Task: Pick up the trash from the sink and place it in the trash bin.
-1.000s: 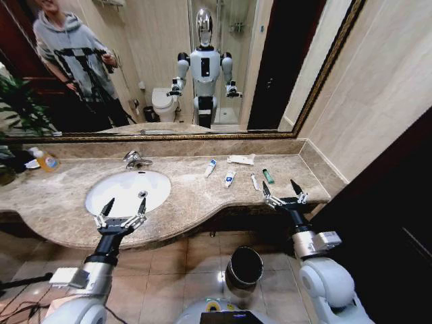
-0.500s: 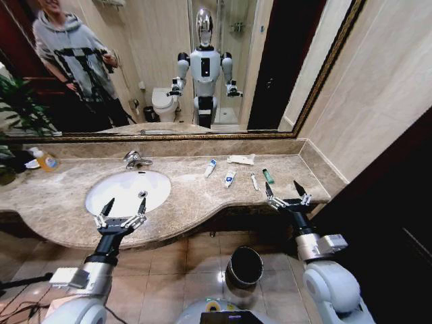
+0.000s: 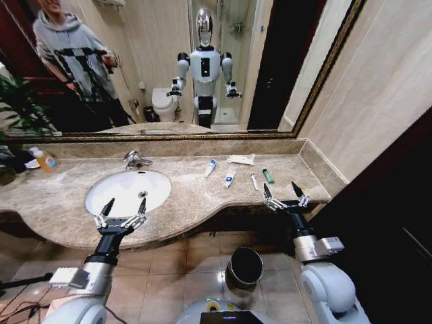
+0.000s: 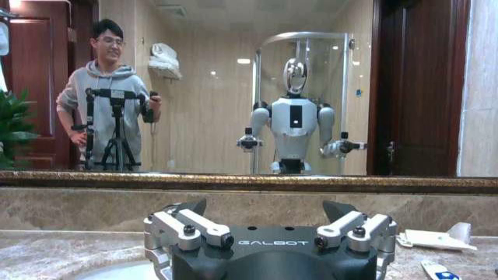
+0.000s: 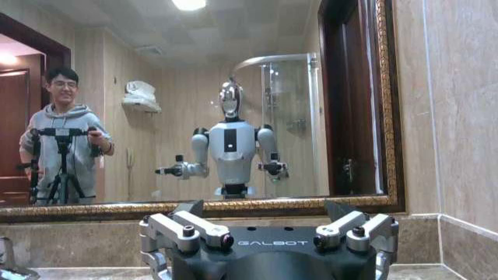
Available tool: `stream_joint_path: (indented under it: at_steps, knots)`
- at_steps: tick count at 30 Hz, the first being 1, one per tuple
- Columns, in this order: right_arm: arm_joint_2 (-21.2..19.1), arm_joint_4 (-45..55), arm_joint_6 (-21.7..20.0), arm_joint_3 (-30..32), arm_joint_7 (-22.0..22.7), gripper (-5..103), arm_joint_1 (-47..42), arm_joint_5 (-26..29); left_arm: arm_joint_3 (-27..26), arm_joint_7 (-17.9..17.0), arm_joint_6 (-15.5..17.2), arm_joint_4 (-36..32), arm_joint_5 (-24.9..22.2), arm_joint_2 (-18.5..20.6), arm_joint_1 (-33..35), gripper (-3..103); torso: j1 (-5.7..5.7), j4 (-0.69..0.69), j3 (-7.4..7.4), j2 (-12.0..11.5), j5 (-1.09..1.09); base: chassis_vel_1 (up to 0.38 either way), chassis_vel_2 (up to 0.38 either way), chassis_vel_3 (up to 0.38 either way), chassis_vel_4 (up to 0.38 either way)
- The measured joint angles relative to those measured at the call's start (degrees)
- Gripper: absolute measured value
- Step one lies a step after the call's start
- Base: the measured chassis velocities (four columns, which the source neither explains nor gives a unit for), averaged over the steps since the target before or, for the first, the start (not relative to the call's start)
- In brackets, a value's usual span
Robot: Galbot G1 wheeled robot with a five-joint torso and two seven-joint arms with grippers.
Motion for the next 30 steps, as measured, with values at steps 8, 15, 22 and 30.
stream_joint_path:
  at_steps: [8,15,22,30]
  knots:
    - [-0.15,-0.10,-1.78,0.58,-2.85,100,-1.56,-2.94,0.00,0.00,0.00,0.00,0.00,0.00,0.00,100,0.00,-0.01,0.00,0.00,0.00,0.000,0.000,0.000,0.000]
    - [-3.69,-7.80,-3.34,-0.34,-2.64,100,4.88,-2.44,0.00,0.00,0.00,0.00,0.00,0.00,0.00,100,0.00,0.00,0.00,0.00,0.01,0.000,0.000,0.000,0.000]
    - [-6.47,-16.22,-4.78,-1.59,-2.82,100,13.24,-1.52,0.00,0.00,0.00,0.00,0.00,0.00,0.00,100,0.00,0.00,0.00,0.00,0.01,0.000,0.000,0.000,0.000]
    - [-11.62,-29.97,-7.27,-4.36,-5.59,100,26.91,0.48,0.00,-0.01,0.00,0.00,0.00,0.00,0.00,100,0.00,0.00,0.01,0.00,0.01,0.000,0.000,0.000,0.000]
